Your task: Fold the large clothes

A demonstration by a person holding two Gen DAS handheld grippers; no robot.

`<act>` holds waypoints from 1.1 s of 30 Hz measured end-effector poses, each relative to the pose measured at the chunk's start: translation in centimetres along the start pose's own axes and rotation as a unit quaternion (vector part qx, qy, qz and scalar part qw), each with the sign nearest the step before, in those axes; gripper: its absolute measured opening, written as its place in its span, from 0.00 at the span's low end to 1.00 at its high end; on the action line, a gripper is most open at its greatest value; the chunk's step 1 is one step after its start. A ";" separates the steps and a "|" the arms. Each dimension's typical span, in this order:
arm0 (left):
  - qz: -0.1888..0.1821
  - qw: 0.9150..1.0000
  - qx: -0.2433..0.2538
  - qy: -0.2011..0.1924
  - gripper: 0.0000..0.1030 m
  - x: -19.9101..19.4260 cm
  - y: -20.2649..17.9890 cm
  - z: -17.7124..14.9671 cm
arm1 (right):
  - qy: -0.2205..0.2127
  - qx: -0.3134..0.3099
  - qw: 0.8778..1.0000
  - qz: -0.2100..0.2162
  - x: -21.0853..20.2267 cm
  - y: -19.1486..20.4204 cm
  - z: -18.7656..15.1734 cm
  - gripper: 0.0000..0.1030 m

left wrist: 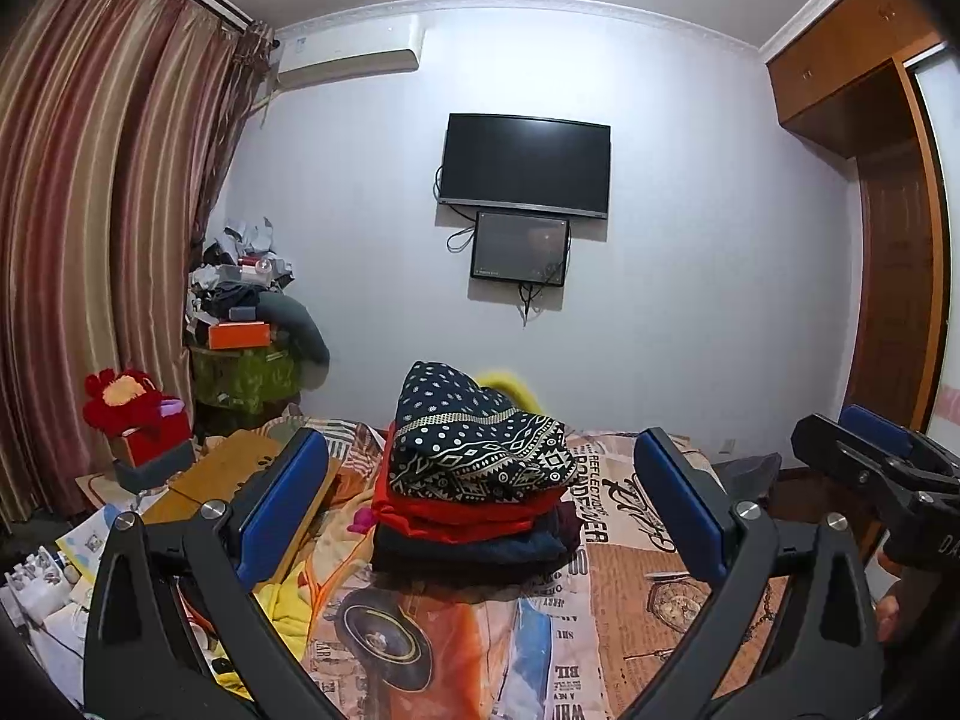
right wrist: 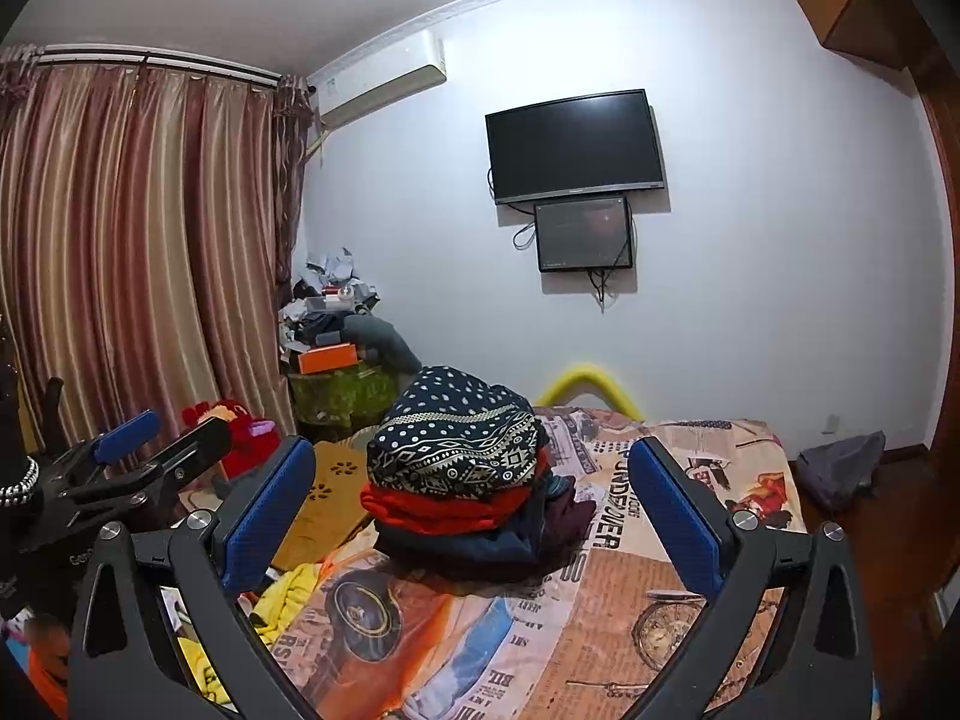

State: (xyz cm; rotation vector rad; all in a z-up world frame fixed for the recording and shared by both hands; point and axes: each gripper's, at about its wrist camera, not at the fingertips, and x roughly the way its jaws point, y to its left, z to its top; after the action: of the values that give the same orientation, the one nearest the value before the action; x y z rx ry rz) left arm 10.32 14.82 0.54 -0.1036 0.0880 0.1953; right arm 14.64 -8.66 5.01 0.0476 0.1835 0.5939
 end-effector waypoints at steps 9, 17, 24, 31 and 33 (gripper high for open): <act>0.001 1.000 0.000 -0.001 1.00 0.0 0.0 0.0 | -0.001 0.001 1.000 -0.001 -0.1 -0.2 0.4 1.00; 0.001 1.000 0.002 0.000 1.00 0.0 -0.1 -0.1 | 0.002 0.006 1.000 0.000 -0.1 -0.3 0.2 1.00; -0.011 1.000 0.005 0.000 1.00 -0.2 -0.2 -0.1 | 0.000 0.009 1.000 0.000 -0.1 -0.5 0.3 1.00; -0.016 1.000 0.012 -0.001 1.00 -0.3 -0.4 0.1 | -0.003 0.008 1.000 -0.001 -0.2 -0.3 0.4 1.00; -0.019 1.000 0.016 -0.002 1.00 -0.4 -0.5 0.1 | -0.005 0.008 1.000 -0.002 -0.3 -0.3 0.3 1.00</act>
State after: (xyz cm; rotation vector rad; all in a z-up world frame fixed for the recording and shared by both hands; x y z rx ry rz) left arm 10.04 14.31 0.70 -0.0721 0.0860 0.1557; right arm 14.67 -9.06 5.36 0.0658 0.1795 0.5888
